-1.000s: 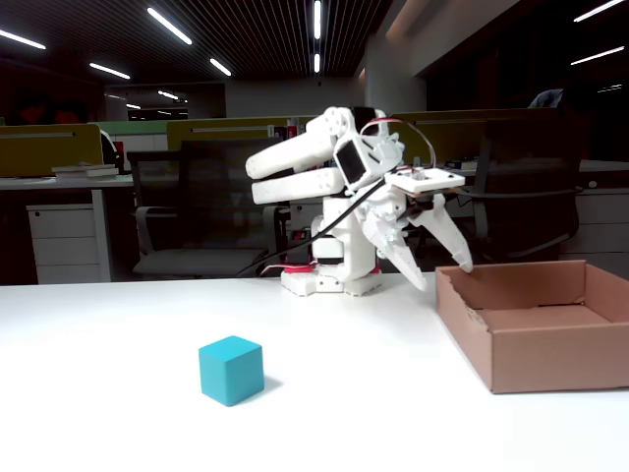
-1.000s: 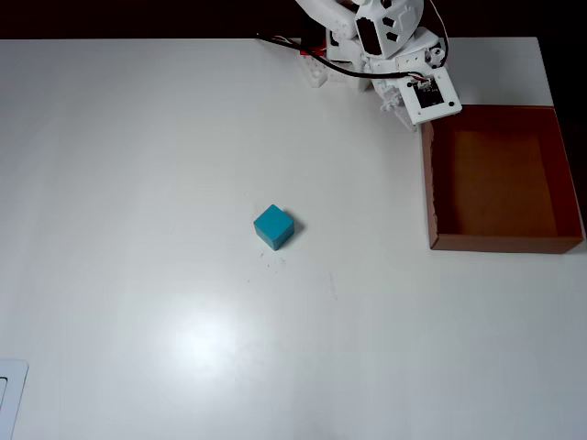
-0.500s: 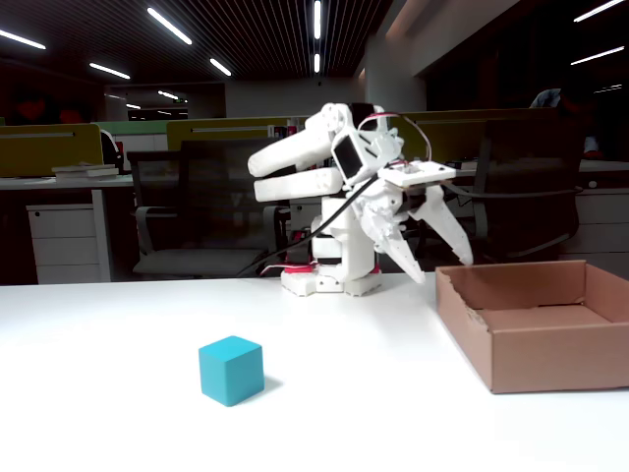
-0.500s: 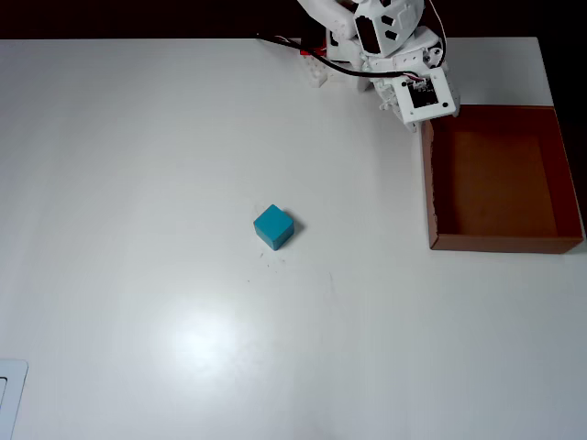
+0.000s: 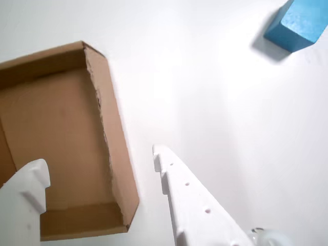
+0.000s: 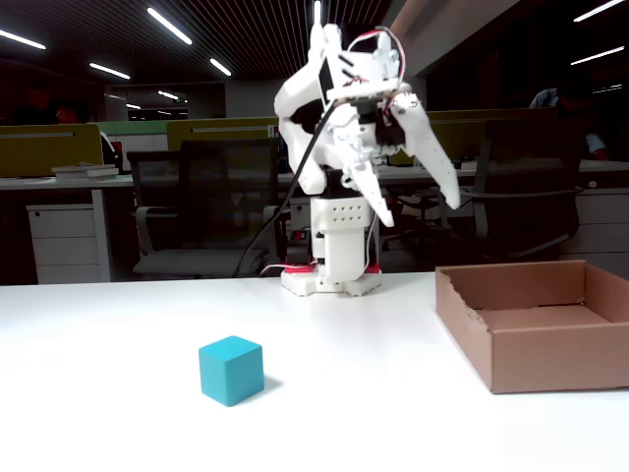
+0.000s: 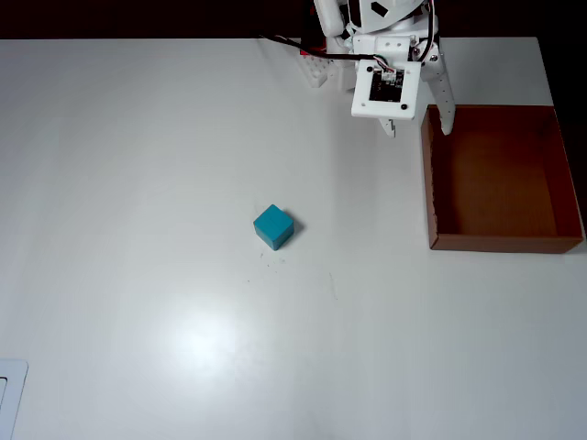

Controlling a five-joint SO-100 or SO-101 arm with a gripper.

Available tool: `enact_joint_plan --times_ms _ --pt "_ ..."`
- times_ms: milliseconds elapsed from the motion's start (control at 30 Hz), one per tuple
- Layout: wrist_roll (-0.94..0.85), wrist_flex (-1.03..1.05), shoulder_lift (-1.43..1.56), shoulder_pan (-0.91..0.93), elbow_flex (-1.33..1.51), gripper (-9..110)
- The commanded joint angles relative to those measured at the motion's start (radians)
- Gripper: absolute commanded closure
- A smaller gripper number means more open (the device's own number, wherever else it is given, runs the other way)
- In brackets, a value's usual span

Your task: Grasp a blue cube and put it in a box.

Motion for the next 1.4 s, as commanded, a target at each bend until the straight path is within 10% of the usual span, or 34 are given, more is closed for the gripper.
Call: enact_joint_plan --times_ms 0,633,1367 --pt "0.006 0.006 -0.075 0.081 -0.124 73" --pt "0.000 0.017 -0.726 0.517 -0.554 69" --pt "-0.006 -0.057 -1.078 0.623 -0.604 71"
